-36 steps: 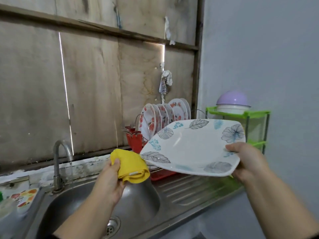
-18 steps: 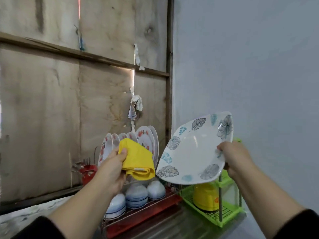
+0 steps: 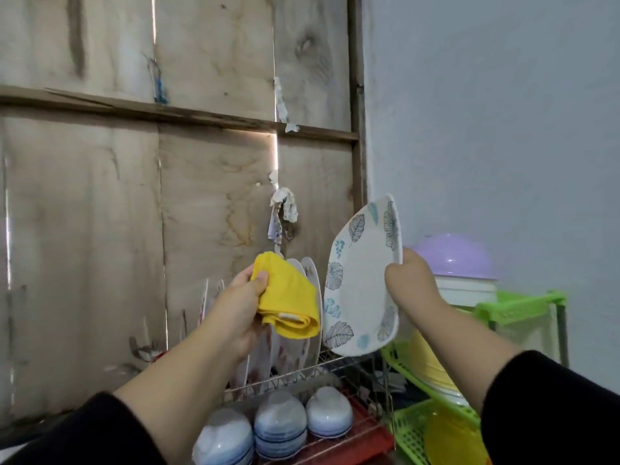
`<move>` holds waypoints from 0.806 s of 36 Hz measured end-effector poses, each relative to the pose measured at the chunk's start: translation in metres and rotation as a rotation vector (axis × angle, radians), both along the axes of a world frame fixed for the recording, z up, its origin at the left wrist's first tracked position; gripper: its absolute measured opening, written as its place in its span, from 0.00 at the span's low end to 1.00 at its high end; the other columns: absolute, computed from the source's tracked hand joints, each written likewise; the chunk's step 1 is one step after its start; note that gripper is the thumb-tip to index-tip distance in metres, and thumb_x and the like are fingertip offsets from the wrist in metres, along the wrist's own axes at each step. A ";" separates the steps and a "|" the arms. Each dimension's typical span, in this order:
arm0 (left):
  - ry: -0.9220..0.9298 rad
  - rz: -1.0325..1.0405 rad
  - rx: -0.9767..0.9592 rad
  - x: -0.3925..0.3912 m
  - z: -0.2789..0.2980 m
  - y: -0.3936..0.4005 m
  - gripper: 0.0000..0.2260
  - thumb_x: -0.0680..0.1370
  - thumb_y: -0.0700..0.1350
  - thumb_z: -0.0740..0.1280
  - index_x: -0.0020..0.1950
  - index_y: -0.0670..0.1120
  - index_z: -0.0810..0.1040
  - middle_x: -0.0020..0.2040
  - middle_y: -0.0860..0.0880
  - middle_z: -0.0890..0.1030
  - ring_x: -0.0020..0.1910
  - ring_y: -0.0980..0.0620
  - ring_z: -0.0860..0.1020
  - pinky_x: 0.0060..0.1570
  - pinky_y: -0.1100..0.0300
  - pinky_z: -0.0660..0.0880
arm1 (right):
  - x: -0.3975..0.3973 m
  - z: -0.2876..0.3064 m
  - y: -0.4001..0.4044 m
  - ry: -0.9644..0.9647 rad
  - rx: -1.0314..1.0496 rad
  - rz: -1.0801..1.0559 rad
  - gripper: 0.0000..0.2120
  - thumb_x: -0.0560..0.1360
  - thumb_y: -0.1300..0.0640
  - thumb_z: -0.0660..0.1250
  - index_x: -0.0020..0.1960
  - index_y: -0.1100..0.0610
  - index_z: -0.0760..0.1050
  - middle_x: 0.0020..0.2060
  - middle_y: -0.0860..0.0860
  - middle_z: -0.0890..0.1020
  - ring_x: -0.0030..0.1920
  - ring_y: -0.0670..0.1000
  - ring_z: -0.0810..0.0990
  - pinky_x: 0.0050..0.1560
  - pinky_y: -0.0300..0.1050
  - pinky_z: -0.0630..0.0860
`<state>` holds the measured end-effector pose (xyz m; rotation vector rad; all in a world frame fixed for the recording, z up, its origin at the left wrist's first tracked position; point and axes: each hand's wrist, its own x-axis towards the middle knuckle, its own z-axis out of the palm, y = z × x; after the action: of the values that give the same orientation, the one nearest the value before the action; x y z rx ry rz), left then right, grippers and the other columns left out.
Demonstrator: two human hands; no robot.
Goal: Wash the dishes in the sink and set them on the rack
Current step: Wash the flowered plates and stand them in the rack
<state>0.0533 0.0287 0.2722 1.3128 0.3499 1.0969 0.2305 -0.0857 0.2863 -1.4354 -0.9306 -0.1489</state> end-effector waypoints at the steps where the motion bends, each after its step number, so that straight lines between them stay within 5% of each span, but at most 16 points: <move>1: 0.004 0.009 -0.002 0.001 0.000 0.003 0.17 0.83 0.43 0.53 0.72 0.45 0.67 0.58 0.42 0.78 0.43 0.48 0.78 0.38 0.56 0.73 | 0.005 0.000 0.009 -0.020 -0.011 0.008 0.18 0.73 0.71 0.53 0.52 0.53 0.74 0.41 0.49 0.76 0.41 0.50 0.73 0.27 0.28 0.66; 11: 0.001 0.126 -0.024 0.005 -0.009 0.025 0.15 0.83 0.44 0.54 0.70 0.47 0.67 0.49 0.47 0.79 0.43 0.49 0.78 0.37 0.56 0.73 | 0.039 0.000 0.092 -0.100 -0.187 0.009 0.19 0.71 0.63 0.55 0.59 0.59 0.75 0.54 0.59 0.79 0.50 0.61 0.78 0.51 0.53 0.78; 17: 0.013 0.170 -0.036 0.001 -0.016 0.033 0.16 0.83 0.44 0.54 0.70 0.46 0.68 0.55 0.44 0.78 0.45 0.48 0.78 0.37 0.56 0.72 | 0.042 -0.011 0.128 -0.135 -0.282 0.048 0.19 0.72 0.65 0.55 0.60 0.59 0.74 0.53 0.59 0.78 0.48 0.60 0.77 0.47 0.48 0.77; 29: -0.009 0.165 -0.049 -0.001 -0.022 0.038 0.11 0.83 0.43 0.54 0.64 0.48 0.71 0.49 0.48 0.79 0.44 0.49 0.78 0.38 0.56 0.73 | 0.049 -0.024 0.155 -0.165 -0.386 0.034 0.19 0.77 0.58 0.56 0.67 0.57 0.69 0.58 0.60 0.75 0.53 0.61 0.76 0.51 0.50 0.76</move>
<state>0.0525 0.0666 0.2505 1.2522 0.4815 1.2242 0.2793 0.0693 0.2627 -1.7809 -1.1634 -0.0639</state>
